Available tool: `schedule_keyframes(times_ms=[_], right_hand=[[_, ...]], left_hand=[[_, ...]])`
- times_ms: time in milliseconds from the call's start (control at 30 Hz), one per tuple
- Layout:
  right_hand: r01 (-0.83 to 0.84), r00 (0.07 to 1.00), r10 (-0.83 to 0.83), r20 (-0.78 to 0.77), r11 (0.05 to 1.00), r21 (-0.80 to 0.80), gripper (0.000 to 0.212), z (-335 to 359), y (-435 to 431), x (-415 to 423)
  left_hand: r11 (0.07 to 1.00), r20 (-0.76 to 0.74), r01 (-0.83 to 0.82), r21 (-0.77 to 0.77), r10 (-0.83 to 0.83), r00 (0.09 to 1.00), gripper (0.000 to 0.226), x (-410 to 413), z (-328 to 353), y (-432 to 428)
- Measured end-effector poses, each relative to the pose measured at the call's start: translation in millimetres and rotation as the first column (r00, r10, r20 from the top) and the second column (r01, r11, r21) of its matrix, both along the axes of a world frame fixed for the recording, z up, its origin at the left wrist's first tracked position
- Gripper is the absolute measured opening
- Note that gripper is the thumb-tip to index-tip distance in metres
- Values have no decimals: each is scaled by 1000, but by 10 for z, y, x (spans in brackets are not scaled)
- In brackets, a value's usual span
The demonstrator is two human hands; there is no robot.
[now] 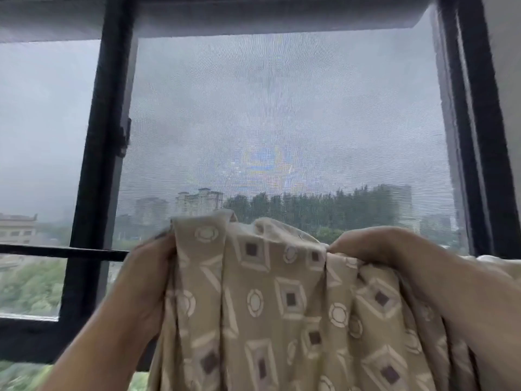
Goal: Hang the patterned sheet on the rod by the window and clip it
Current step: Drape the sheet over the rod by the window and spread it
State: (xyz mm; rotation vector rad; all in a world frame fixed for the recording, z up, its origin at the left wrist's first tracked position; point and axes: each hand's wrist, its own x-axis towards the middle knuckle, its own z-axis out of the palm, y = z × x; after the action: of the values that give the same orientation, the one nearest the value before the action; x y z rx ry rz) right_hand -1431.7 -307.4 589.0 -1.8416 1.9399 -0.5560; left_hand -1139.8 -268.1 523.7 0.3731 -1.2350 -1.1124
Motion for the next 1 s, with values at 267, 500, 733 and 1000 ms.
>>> schedule_keyframes(times_ms=[267,500,733,1000], right_hand=[[-20,989,14,-149,999,-39,26,60,54,11],[-274,961,165,-224,702,-657,26,-98,-66,135],[-298,817,8,-576,861,-412,73,-17,120,881],[-374,863,199,-465,870,-323,60,-89,-252,1464]], left_hand=[[821,800,-545,-171,438,409,16,96,830,-921],[822,926,-506,-261,361,108,17,32,676,-1166],[924,908,-381,26,138,396,25,163,675,-1133],[838,595,-495,-229,523,610,20,517,387,-948]])
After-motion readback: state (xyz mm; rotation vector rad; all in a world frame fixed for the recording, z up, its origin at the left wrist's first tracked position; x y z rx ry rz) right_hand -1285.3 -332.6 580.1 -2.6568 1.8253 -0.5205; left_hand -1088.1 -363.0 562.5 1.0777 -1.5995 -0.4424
